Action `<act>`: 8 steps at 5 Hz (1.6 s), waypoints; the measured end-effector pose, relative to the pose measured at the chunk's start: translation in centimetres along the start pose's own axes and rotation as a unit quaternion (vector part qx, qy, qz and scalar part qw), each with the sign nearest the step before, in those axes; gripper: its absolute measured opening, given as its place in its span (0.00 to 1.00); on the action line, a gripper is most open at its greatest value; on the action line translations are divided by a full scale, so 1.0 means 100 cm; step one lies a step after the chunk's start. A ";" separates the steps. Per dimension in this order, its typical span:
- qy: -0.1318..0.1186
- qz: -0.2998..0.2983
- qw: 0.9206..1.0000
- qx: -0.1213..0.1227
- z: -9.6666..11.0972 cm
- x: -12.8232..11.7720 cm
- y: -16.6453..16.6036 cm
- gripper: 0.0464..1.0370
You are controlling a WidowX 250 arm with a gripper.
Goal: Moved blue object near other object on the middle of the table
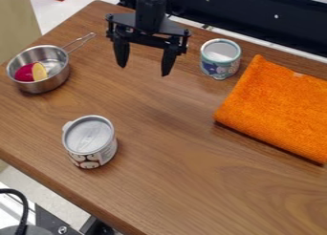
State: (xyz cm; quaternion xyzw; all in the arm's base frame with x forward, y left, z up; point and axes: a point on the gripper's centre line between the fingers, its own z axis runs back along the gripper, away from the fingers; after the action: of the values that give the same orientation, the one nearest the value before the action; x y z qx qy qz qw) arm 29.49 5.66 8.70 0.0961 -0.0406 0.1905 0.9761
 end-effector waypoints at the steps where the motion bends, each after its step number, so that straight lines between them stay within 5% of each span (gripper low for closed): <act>1: 0.015 -0.006 1.000 0.002 -0.008 -0.004 -0.002 0.96; 2: -0.004 -0.082 0.996 -0.030 -0.010 0.019 -0.009 0.96; 4: -0.080 -0.179 0.979 -0.059 -0.005 0.060 -0.029 0.96; 8: -0.097 -0.324 0.936 -0.094 -0.011 0.110 -0.099 0.96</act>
State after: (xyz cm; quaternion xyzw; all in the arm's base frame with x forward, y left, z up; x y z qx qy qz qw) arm 43.49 0.91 7.21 0.0299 -0.1191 -0.1514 0.9808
